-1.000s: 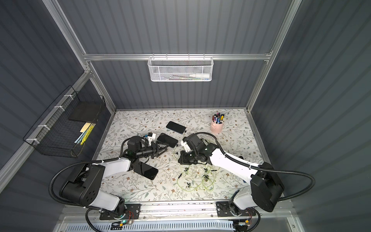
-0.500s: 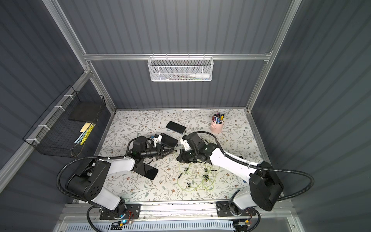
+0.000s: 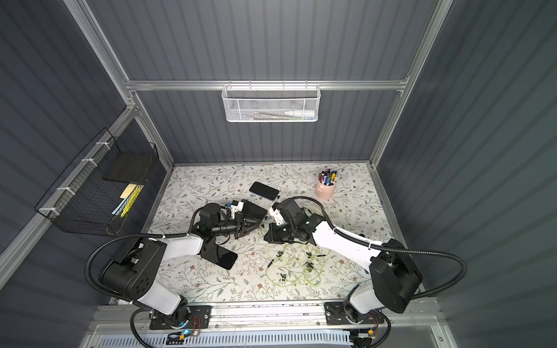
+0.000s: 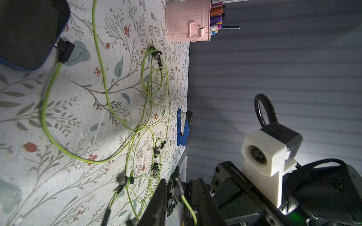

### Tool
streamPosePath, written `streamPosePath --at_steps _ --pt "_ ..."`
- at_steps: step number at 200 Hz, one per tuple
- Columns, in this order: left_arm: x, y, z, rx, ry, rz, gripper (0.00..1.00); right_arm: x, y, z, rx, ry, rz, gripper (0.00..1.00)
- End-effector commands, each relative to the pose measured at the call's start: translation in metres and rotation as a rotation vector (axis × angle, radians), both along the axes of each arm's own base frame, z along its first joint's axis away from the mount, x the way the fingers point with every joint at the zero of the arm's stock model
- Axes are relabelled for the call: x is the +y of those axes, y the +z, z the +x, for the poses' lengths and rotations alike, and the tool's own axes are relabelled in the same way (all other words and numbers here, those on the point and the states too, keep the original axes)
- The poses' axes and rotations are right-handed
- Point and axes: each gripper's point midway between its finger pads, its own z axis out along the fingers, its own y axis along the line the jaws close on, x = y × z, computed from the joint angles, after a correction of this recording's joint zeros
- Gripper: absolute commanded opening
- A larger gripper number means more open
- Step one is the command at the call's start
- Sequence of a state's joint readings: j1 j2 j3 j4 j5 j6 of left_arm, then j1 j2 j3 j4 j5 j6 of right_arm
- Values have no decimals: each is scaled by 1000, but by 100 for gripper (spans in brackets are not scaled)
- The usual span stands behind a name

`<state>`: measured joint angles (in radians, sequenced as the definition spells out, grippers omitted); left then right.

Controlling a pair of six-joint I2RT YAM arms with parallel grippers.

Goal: Plug wired earphones into phones
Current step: Pick up the wired earphone from the center of the board.

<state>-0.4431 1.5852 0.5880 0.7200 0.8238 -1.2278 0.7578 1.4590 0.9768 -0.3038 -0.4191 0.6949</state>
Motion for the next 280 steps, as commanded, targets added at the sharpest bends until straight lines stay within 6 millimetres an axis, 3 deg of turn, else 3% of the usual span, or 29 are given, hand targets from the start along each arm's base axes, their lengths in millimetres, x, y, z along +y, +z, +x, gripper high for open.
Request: streamPosePath --at_steps 1,166,183,194,210,243,280 --pt "-6 9 -1 -12 -28 -16 26 4 6 7 -27 8 11 0" --pt "-7 1 -1 13 -30 0 2 4 5 8 -40 12 8 0" --pt "-7 0 -1 14 -30 2 0 -4 9 11 -32 -1 27 39" --pt "-8 0 0 13 -32 -3 0 -14 13 17 -17 -29 61 45" --pt "-11 4 1 11 -43 -28 0 -25 23 28 4 -76 177 44" --pt "-19 22 -1 -6 -103 -127 0 -29 44 45 36 -100 391 32" --pt "-27 35 -5 -12 -159 -221 0 -24 43 57 92 -97 530 29"
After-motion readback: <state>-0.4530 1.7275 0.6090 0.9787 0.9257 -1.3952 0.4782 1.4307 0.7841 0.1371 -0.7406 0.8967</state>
